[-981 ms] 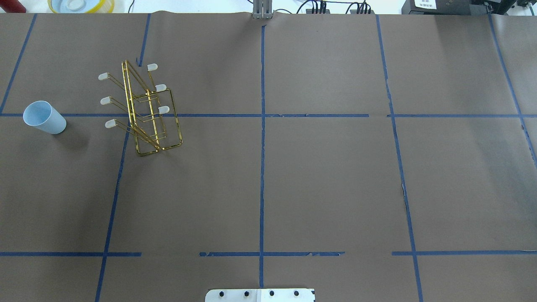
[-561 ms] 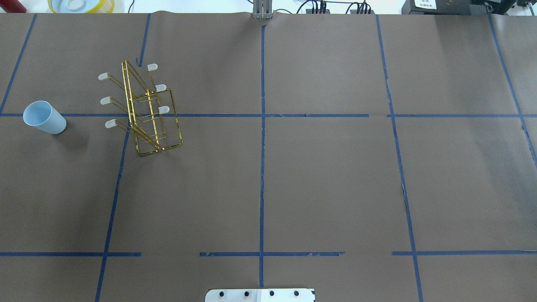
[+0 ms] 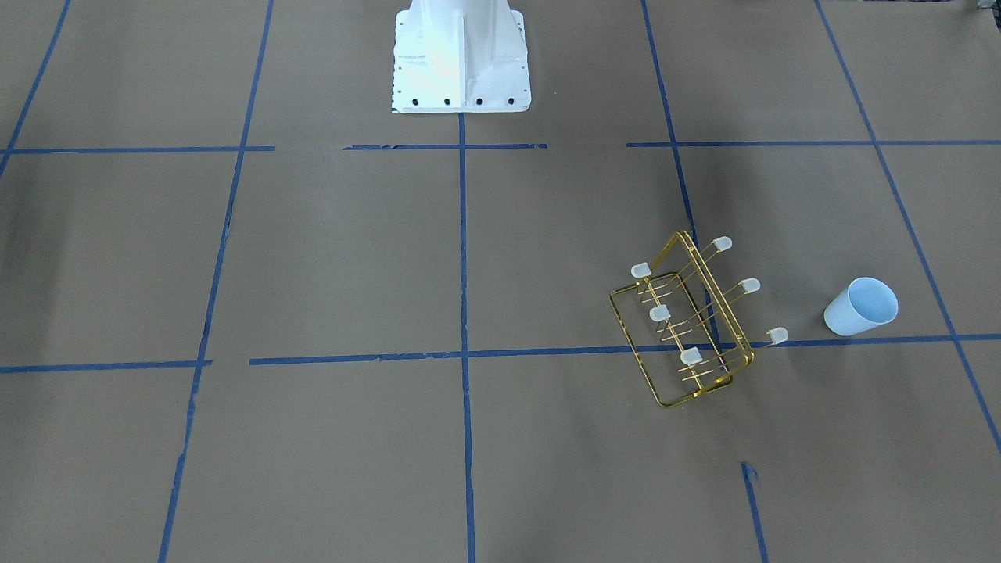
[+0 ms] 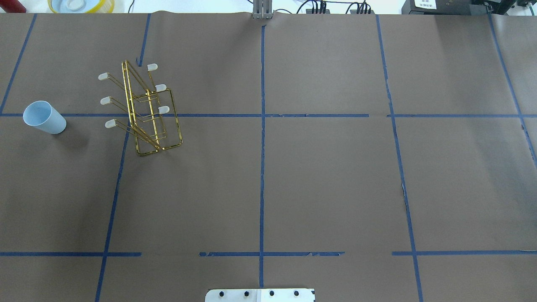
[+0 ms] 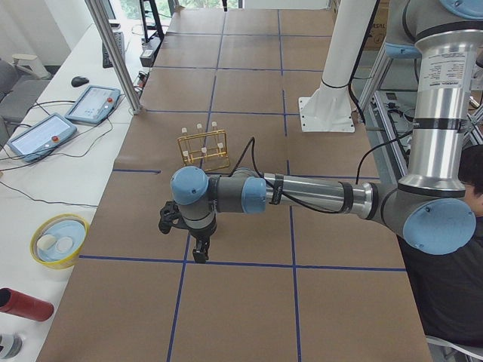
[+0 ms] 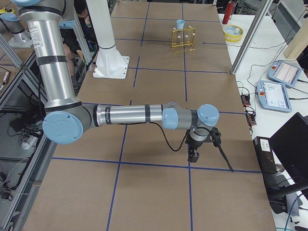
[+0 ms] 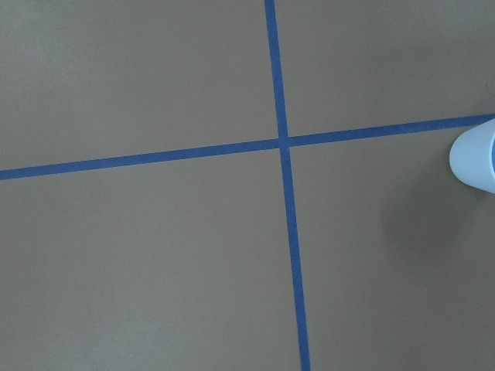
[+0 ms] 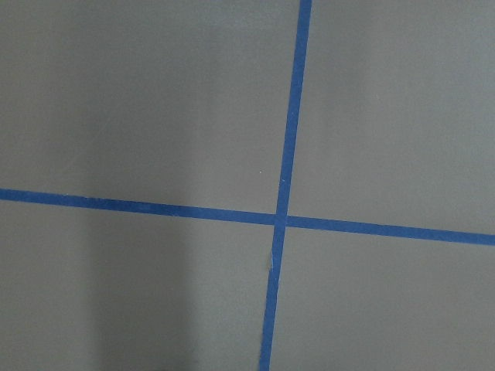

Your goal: Hang cup on cup holder

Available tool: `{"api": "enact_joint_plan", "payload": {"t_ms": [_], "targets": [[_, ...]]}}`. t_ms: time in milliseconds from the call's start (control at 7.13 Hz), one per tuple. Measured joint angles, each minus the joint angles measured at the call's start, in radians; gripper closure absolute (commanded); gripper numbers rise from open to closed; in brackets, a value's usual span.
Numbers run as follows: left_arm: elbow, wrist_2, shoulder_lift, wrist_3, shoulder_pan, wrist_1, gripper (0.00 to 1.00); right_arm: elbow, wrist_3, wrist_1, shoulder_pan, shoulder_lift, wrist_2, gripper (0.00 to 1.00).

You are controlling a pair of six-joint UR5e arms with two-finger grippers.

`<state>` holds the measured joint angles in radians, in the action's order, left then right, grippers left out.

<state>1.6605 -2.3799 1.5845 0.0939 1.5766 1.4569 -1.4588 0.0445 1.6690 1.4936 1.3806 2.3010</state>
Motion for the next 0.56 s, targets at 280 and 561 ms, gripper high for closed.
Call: {"api": "enact_joint_plan", "payload": {"t_ms": [280,561], "targets": [[0.004,-0.005,0.008,0.0,0.0,0.003,0.0,0.0,-0.001,0.0,0.0,0.0,0.0,0.0],[-0.004,-0.011,0.042,-0.02,-0.001,0.007,0.0,0.0,0.0,0.0,0.0,0.0,0.0,0.0]]}}
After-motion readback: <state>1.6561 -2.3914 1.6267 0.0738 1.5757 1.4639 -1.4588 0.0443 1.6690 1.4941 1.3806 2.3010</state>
